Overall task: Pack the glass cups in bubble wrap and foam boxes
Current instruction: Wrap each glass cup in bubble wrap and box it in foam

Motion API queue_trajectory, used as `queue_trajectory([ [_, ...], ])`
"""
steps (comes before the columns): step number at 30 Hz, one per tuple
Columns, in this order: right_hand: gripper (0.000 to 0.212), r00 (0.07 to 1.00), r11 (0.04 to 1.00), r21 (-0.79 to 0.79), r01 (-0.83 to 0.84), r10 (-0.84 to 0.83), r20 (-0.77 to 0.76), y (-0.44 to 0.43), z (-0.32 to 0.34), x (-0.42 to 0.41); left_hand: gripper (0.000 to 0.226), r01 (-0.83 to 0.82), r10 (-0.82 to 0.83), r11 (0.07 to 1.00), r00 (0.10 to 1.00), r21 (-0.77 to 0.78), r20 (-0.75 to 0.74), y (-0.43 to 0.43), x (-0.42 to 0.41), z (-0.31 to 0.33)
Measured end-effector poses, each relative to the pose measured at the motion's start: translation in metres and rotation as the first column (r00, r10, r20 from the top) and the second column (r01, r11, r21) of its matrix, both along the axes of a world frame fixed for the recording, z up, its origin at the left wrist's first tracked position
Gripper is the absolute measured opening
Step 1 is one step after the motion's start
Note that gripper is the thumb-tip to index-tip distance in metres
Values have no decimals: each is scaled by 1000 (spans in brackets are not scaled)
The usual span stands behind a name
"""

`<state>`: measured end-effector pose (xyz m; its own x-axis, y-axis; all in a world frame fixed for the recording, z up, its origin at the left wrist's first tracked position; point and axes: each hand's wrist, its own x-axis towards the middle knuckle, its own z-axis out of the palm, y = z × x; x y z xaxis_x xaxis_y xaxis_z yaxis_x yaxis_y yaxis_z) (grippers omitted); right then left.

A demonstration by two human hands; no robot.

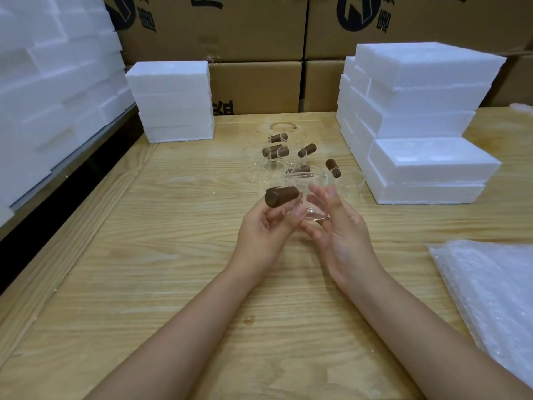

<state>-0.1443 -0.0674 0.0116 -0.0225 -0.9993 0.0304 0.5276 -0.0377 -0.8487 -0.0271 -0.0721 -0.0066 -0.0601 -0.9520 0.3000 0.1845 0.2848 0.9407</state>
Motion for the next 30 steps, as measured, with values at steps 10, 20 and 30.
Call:
queue_trajectory([
  [10,39,999,998,-58,32,-31,8,1,3,0,82,-37,41,996,998,79,-46,-2,2,0],
  [20,26,988,989,-129,-71,53,-143,0,-3,0,33,108,-83,981,984,159,-156,-3,7,1],
  [30,33,-46,453,-868,-205,-890,-454,7,-2,-11,62,-192,193,977,981,90,2,-3,4,2],
])
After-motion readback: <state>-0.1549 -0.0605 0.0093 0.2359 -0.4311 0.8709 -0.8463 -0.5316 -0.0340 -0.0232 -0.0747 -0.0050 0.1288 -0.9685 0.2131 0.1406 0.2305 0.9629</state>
